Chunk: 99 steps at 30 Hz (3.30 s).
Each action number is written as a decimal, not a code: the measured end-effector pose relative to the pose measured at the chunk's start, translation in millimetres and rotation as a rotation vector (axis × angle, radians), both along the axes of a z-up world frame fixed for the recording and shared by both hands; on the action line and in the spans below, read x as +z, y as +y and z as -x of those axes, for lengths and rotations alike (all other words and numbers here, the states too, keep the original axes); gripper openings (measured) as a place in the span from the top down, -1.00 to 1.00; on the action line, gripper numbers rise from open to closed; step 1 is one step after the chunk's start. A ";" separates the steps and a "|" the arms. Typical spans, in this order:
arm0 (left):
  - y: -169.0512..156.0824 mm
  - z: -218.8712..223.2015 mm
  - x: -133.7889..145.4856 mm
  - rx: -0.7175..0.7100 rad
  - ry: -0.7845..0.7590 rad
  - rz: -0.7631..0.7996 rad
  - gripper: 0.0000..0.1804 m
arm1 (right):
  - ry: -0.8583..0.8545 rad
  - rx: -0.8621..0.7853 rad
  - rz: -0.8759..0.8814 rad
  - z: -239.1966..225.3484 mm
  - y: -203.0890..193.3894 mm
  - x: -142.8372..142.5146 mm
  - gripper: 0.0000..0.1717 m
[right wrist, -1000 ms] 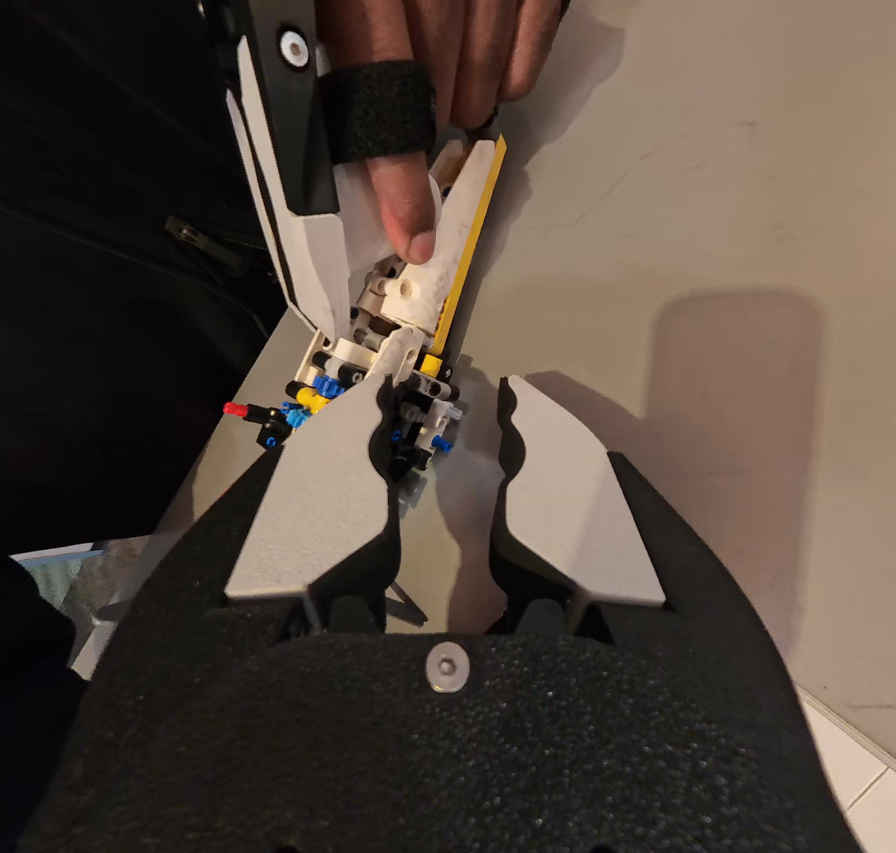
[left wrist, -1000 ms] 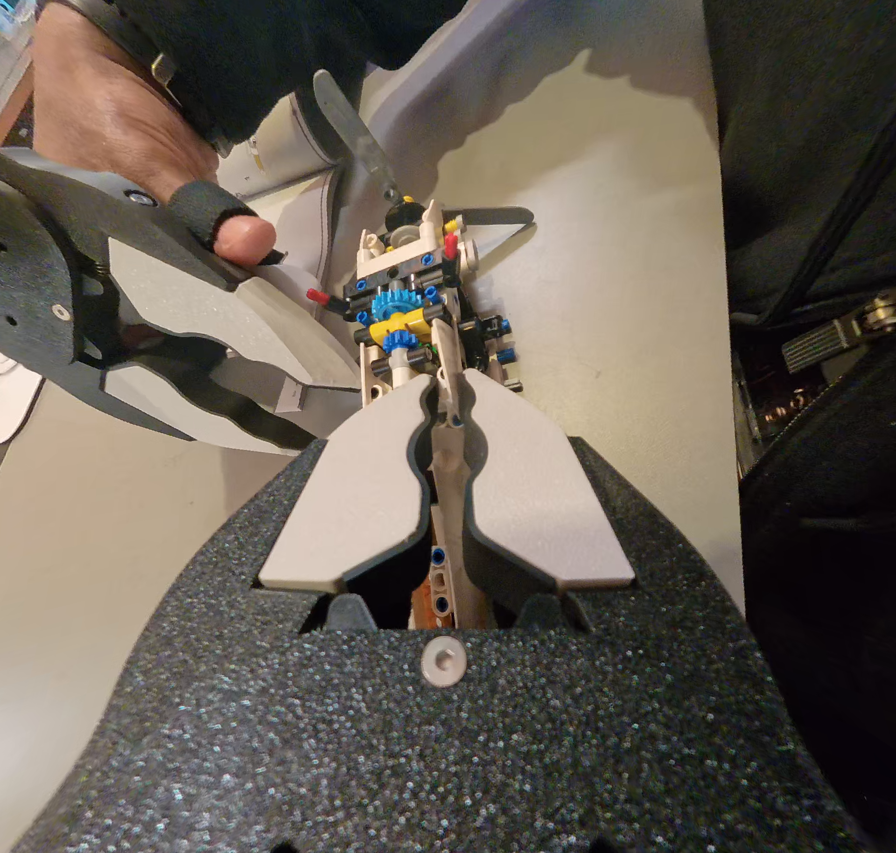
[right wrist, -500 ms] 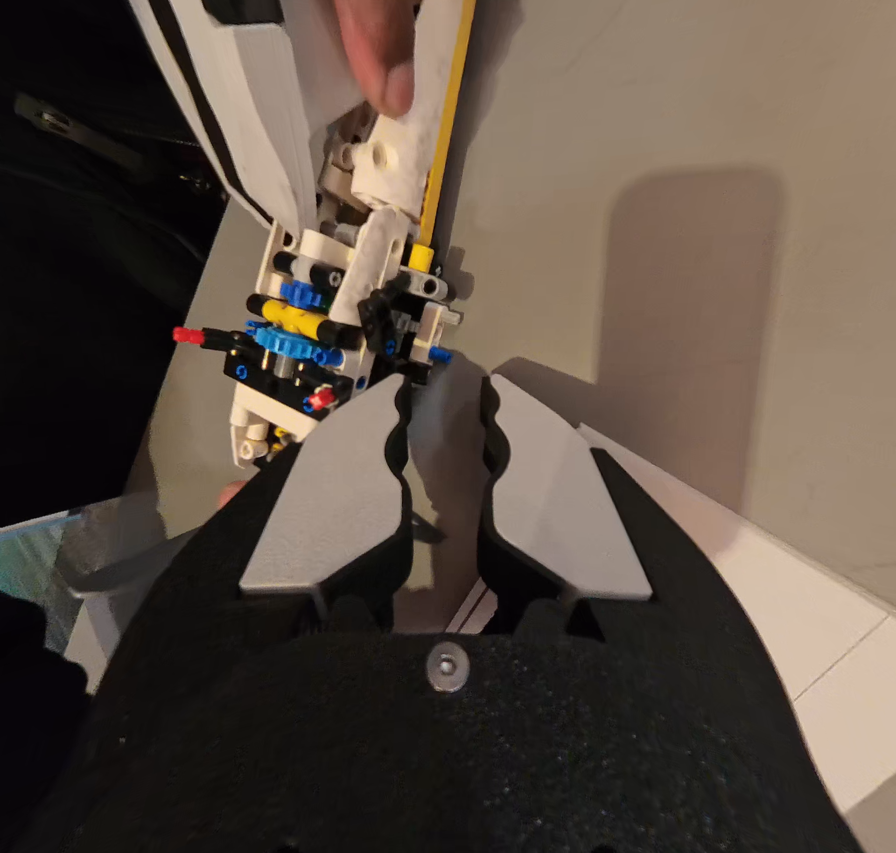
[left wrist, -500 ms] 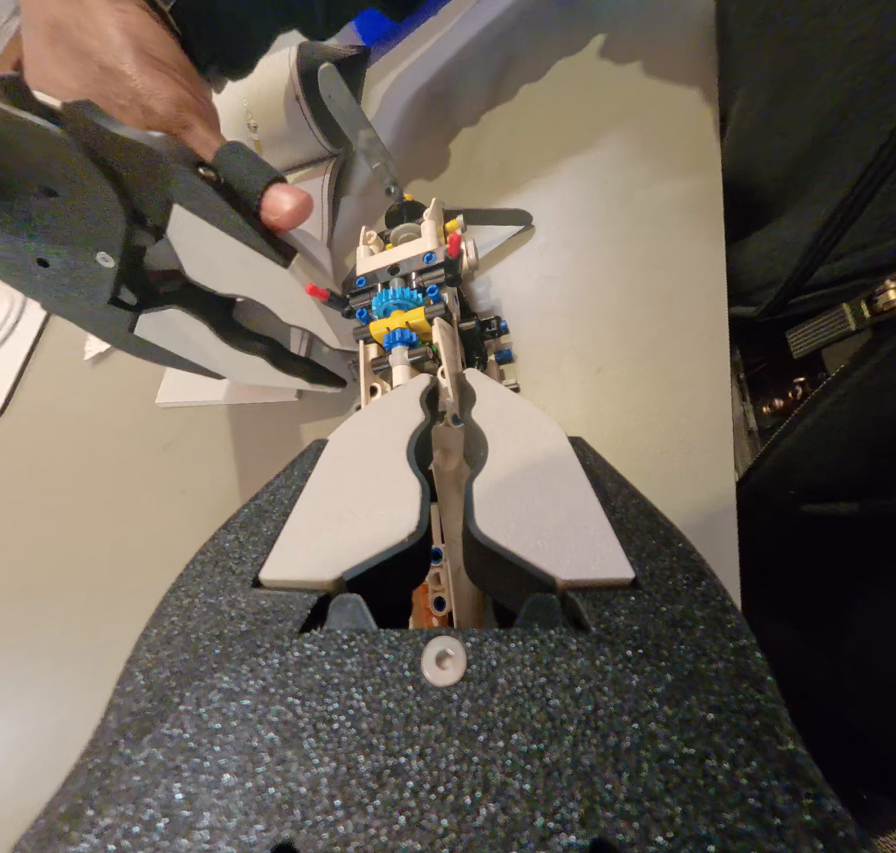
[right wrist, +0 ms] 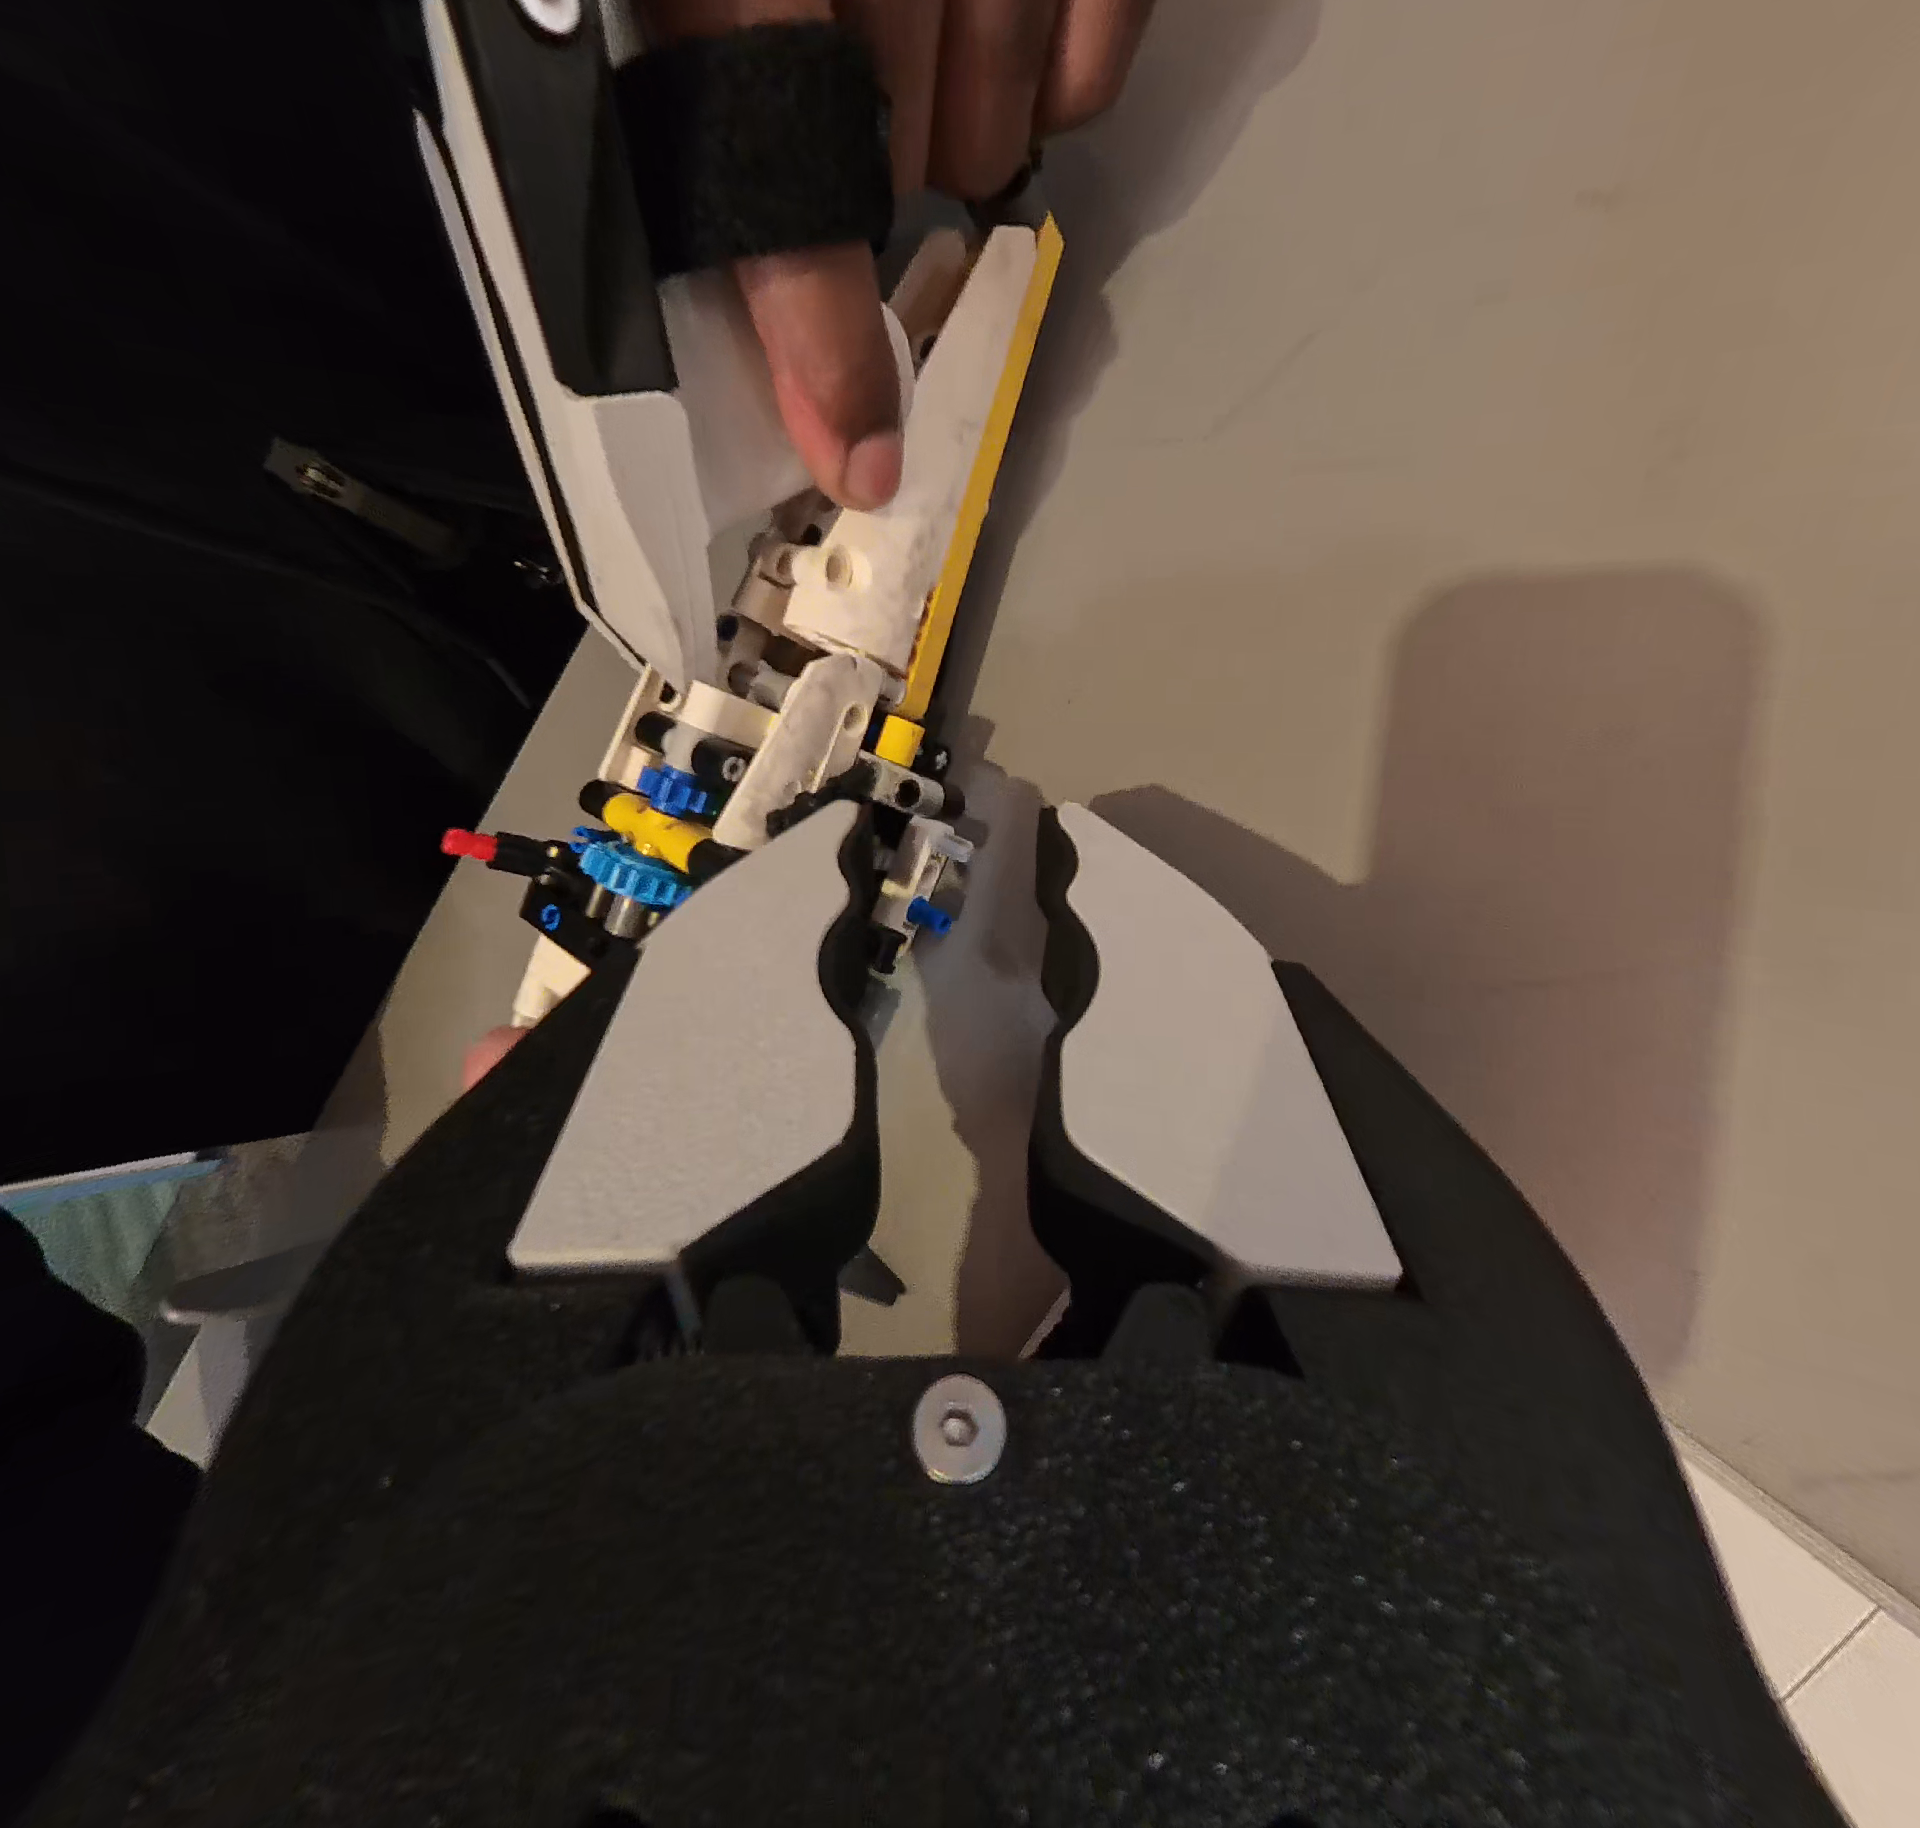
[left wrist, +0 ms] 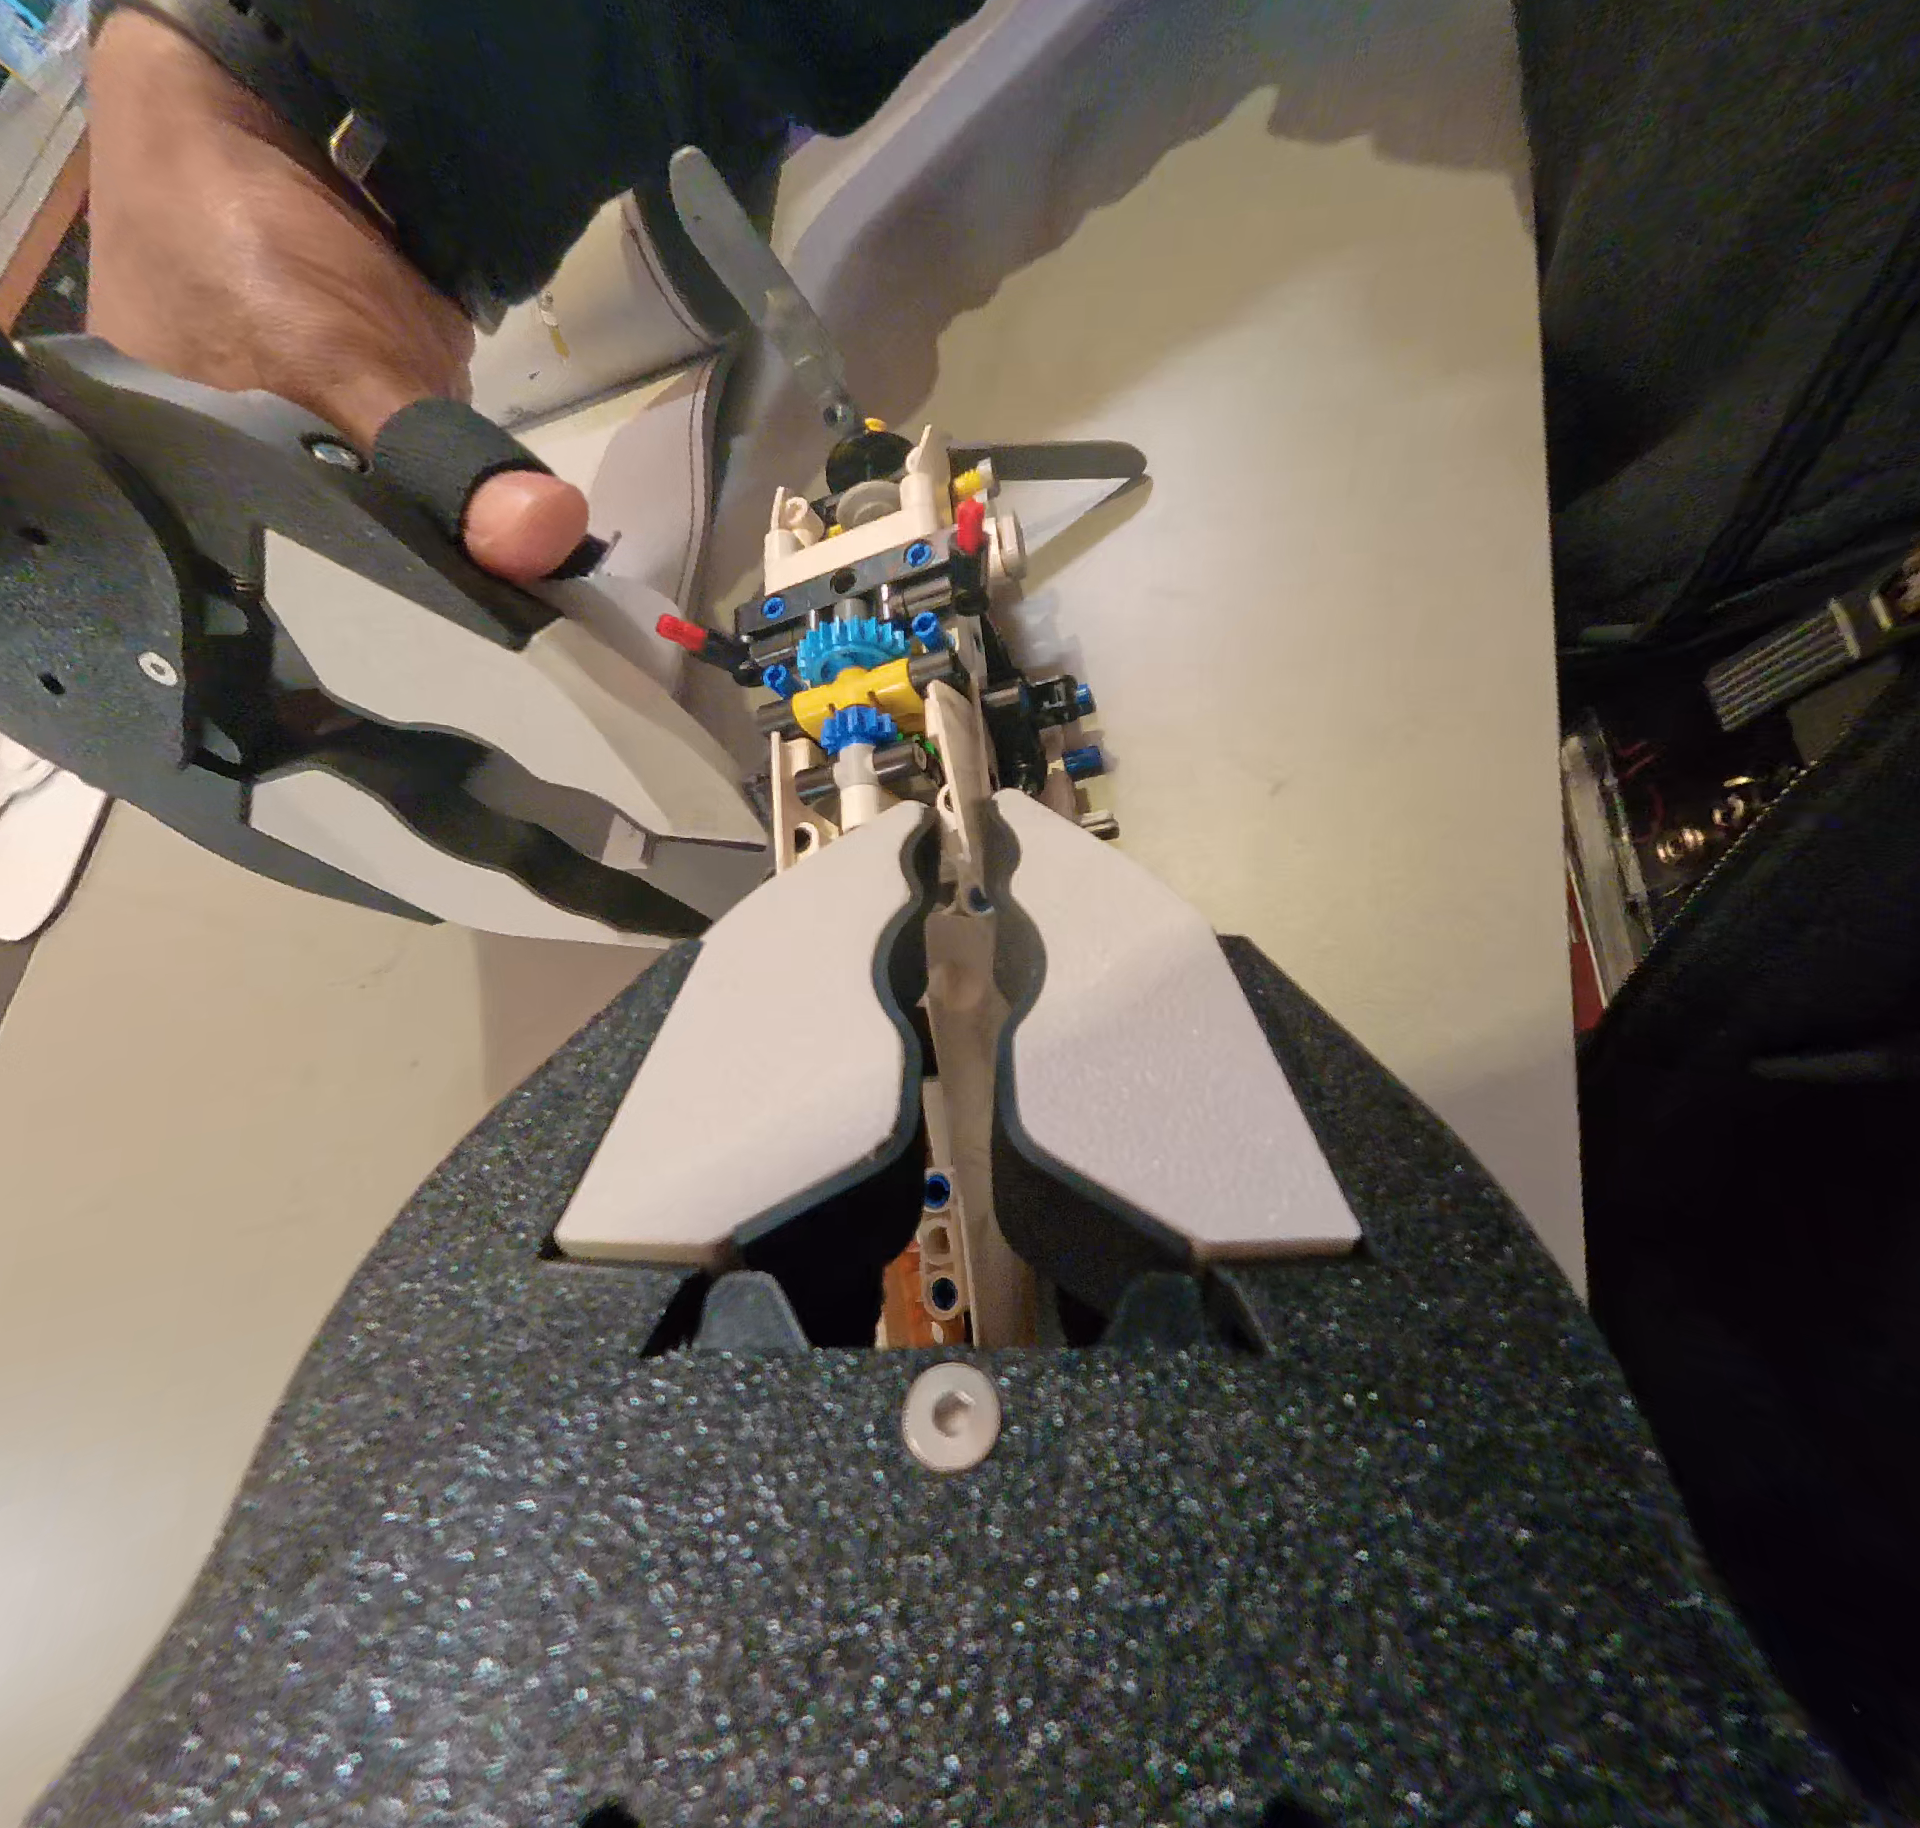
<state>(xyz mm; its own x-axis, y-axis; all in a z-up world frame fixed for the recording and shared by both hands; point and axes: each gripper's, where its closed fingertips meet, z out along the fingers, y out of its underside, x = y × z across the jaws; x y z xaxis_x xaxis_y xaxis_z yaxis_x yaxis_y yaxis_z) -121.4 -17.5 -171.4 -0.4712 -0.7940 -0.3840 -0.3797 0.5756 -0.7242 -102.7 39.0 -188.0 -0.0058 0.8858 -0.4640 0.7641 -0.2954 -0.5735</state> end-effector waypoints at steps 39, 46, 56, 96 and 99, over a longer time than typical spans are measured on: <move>6.8 -1.8 2.5 -0.162 -0.013 -0.033 0.90 | 0.058 0.012 0.145 -8.5 -13.7 6.5 0.51; 8.7 -0.7 2.9 -0.147 -0.022 -0.033 0.90 | 0.061 0.000 0.148 -7.9 -11.6 8.1 0.52; 8.6 -1.0 3.3 -0.148 -0.034 -0.046 0.90 | 0.160 0.069 0.193 -1.9 -27.9 25.7 0.76; 9.2 2.6 2.8 -0.215 -0.025 -0.009 0.90 | 0.137 0.149 0.339 -9.9 -47.5 40.0 0.54; 9.9 2.7 2.5 -0.212 -0.012 0.008 0.90 | 0.135 0.125 0.316 -9.4 -47.9 37.2 0.54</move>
<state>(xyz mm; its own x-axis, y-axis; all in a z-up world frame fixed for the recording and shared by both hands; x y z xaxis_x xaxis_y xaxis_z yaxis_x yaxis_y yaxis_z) -124.1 -7.7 -168.8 -0.6237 -0.6807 -0.3842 -0.2423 0.6357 -0.7329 -93.3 -8.8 -150.8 -0.1850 0.6877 -0.7020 0.7290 -0.3831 -0.5673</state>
